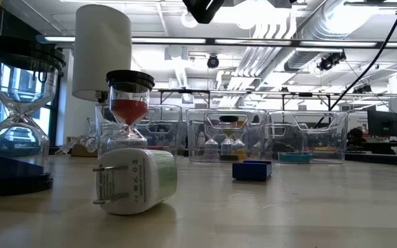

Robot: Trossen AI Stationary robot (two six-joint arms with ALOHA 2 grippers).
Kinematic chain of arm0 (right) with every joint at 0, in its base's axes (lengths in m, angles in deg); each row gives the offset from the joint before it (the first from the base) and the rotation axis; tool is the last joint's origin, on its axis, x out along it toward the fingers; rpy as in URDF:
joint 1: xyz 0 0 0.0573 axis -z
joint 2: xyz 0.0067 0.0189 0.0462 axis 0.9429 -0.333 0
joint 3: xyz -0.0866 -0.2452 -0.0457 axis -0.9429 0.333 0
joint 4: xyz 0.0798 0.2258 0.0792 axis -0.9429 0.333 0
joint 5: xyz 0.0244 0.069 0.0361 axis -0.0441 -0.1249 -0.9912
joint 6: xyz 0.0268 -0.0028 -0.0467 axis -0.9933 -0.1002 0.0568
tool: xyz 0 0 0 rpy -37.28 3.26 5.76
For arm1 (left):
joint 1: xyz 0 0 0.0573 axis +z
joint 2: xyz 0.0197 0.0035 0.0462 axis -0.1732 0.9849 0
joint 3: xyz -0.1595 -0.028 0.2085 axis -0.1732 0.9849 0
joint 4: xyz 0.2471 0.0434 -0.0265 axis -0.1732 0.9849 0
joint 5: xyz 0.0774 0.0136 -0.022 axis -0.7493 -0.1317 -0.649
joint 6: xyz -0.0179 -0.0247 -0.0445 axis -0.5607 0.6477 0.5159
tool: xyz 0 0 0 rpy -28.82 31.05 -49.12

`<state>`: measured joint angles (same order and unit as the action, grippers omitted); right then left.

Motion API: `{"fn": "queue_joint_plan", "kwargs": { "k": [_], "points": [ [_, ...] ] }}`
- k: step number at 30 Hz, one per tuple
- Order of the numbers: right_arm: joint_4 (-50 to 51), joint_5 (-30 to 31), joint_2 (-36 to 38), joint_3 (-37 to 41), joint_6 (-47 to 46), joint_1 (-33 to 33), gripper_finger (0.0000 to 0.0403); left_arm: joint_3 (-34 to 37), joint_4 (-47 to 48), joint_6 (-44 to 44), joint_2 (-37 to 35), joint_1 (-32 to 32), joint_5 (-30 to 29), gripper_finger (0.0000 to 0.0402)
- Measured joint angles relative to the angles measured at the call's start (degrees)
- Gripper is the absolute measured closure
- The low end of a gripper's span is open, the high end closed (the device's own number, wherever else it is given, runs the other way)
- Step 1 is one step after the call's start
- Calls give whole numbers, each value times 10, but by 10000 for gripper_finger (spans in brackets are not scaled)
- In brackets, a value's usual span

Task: Pick & Place Office items
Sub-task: Put the red charger adapter into the left transparent bin

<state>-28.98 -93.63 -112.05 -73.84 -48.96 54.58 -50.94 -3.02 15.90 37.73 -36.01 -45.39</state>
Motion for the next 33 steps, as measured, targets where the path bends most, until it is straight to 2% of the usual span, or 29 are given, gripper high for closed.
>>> {"fn": "queue_joint_plan", "kwargs": {
  "k": [6, 10, 19, 26, 33],
  "points": [
    [0, 0, 0, 0, 0, 0, 200, 0, 0, -6, 0, 0, 26, 109],
    [0, -1, 0, 0, 0, 0, 197, 0, -1, -6, 0, 0, 42, 84],
    [0, 0, 0, 0, 5, 0, 200, 1, -1, -16, 1, 0, 40, 80],
    [9, 1, 0, 1, 4, 0, 199, 1, -4, -30, 36, 7, 35, 80],
    [10, 1, -1, 1, 7, -1, 195, 1, -22, -42, 40, 7, 31, 80]
  ]
}}
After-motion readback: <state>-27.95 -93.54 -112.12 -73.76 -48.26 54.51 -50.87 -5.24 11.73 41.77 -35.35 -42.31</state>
